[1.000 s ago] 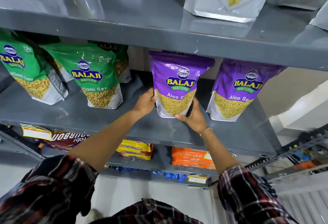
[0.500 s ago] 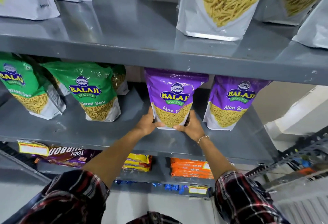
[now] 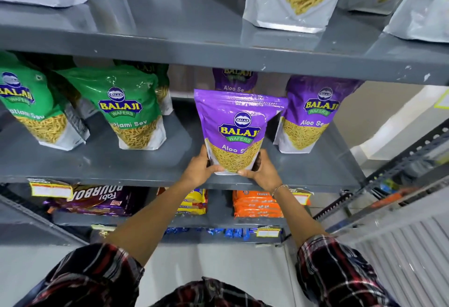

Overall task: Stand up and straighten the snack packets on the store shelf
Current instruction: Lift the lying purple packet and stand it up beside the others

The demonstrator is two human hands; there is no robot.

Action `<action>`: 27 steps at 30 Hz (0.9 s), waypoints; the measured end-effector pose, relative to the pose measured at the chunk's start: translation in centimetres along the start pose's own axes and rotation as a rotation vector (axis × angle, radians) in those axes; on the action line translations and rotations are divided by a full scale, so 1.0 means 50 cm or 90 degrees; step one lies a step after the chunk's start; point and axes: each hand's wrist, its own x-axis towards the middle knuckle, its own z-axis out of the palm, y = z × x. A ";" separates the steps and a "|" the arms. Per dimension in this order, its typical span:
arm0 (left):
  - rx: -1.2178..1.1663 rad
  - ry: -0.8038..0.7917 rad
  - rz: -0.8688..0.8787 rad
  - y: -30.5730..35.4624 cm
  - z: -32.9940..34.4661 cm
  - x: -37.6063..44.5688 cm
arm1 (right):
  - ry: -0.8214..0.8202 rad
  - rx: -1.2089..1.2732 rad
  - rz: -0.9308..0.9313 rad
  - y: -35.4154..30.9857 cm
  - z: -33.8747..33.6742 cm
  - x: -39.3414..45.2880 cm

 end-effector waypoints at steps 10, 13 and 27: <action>0.013 -0.009 0.016 -0.006 0.006 -0.042 | 0.030 0.013 0.012 -0.008 0.020 -0.063; 0.015 -0.014 0.012 -0.003 -0.002 -0.046 | 0.019 0.025 0.002 -0.012 0.019 -0.066; 0.119 0.047 0.298 0.204 0.279 -0.059 | 0.366 0.033 0.034 0.065 -0.268 -0.048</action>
